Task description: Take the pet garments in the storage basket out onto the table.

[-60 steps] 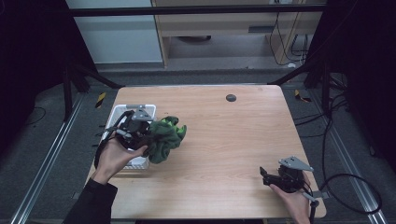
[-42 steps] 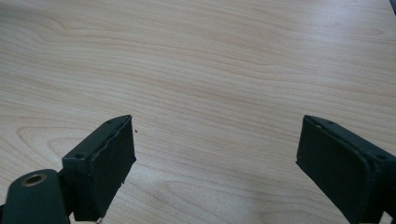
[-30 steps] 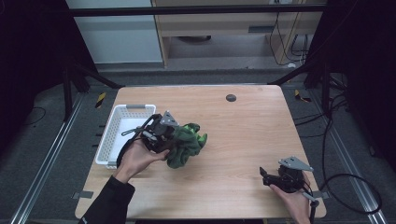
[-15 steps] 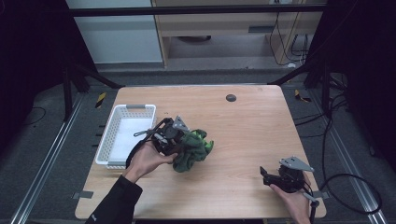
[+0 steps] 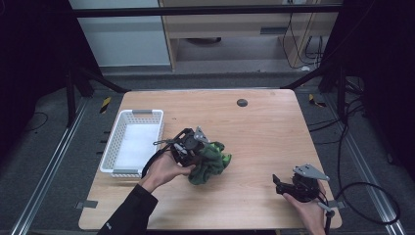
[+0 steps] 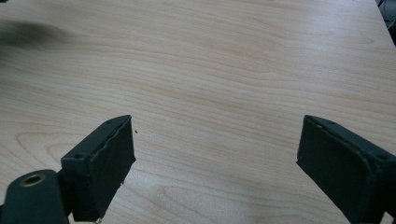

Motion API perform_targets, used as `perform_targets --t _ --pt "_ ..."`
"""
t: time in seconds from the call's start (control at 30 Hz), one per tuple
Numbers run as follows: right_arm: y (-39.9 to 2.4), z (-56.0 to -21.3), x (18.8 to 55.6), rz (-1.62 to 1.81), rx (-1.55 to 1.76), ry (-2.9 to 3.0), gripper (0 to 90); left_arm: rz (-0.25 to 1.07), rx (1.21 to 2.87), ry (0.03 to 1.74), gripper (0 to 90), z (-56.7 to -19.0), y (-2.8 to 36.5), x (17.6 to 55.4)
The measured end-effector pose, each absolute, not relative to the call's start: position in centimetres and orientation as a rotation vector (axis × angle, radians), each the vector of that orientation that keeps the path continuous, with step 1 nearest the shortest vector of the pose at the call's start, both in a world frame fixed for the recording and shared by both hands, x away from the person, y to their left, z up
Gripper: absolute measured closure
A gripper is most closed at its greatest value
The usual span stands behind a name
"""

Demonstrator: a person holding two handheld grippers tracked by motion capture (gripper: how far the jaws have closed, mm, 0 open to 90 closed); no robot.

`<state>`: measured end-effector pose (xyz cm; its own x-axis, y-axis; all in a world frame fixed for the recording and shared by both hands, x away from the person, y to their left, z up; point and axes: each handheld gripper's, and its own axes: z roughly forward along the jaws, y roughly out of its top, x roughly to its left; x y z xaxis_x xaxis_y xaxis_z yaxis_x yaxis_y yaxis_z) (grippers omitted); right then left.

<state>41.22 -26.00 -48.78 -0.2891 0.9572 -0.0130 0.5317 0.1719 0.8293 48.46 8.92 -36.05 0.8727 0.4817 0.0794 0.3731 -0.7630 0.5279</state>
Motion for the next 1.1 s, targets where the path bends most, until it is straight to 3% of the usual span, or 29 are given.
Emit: perform_targets --t 0.73,1.1 --pt "-26.0 -48.8 41.2 1.000 1.408 1.909 11.0 0.246 2.607 0.559 74.2 -39.0 6.7 48.3" --pt "-26.0 -48.9 41.3 0.996 1.404 1.911 10.9 0.236 2.602 0.531 55.1 -39.4 6.7 48.1"
